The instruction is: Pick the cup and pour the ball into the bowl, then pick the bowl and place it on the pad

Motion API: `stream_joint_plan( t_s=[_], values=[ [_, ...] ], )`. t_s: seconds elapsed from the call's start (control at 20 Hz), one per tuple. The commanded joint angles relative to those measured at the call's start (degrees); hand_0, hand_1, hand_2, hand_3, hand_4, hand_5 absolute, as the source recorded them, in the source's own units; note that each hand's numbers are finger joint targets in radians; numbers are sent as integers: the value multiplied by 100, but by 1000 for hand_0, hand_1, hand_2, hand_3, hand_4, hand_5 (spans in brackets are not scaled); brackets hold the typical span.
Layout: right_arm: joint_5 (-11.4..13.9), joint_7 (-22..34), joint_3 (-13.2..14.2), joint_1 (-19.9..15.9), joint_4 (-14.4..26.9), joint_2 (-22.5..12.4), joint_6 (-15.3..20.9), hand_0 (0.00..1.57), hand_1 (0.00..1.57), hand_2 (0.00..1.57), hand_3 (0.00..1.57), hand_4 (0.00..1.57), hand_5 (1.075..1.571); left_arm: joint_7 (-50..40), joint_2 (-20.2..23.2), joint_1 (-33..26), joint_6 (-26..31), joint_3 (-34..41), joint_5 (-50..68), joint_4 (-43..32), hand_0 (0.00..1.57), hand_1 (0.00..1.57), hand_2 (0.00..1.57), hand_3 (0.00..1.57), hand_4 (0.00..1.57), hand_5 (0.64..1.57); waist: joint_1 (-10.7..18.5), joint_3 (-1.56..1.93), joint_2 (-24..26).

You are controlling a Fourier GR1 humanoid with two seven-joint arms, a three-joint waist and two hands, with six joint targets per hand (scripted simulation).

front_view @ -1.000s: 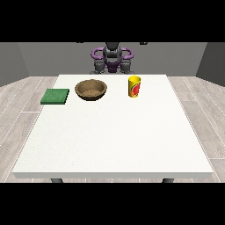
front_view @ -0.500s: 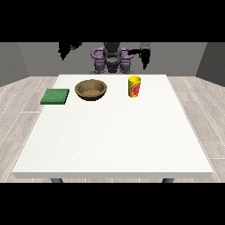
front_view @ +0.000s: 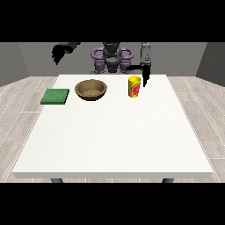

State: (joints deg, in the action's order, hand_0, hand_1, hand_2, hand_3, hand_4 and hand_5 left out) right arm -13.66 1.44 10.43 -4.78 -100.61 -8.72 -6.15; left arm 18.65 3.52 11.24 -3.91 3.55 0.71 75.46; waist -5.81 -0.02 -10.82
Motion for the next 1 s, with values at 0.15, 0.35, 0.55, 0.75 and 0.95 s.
stream_joint_plan(
  t_s=[0.15, 0.35, 0.55, 0.75, 0.95],
  values=[
    [93, -345, 188, -112, 959, -77, -131, 0, 0, 0, 0, 672, 1562, 420, 87, 647, 259, 181, 12, -1552, 0, 0, 0, 0, 162, 1432, 159, 2, 424],
    [-25, -333, 264, -146, 926, -147, -215, 0, 0, 0, 0, 671, 1563, 1245, 58, 767, 237, 363, 13, -2350, 0, 0, 0, 0, 189, 1423, 6, 1, 203],
    [10, -773, 341, -161, 1070, -342, -569, 0, 0, 0, 0, 675, 1564, 1617, 47, 1162, -33, 569, -8, -2935, 0, 0, 0, 0, 363, 1464, -173, 1, -94],
    [-373, -165, 447, -328, 620, -440, -515, 0, 0, 0, 0, 662, 1569, 2356, -17, 838, -404, 524, -321, -3446, 919, 919, 1316, 1379, 1243, 1538, -341, -3, -153],
    [-659, -313, 728, -204, 805, -739, -952, 0, 0, 0, 74, 642, 1568, 2292, -4, 1215, -1126, 642, -501, -3745, 1265, 1265, 1571, 1571, 1335, 1483, -603, -1, -205]
  ],
)
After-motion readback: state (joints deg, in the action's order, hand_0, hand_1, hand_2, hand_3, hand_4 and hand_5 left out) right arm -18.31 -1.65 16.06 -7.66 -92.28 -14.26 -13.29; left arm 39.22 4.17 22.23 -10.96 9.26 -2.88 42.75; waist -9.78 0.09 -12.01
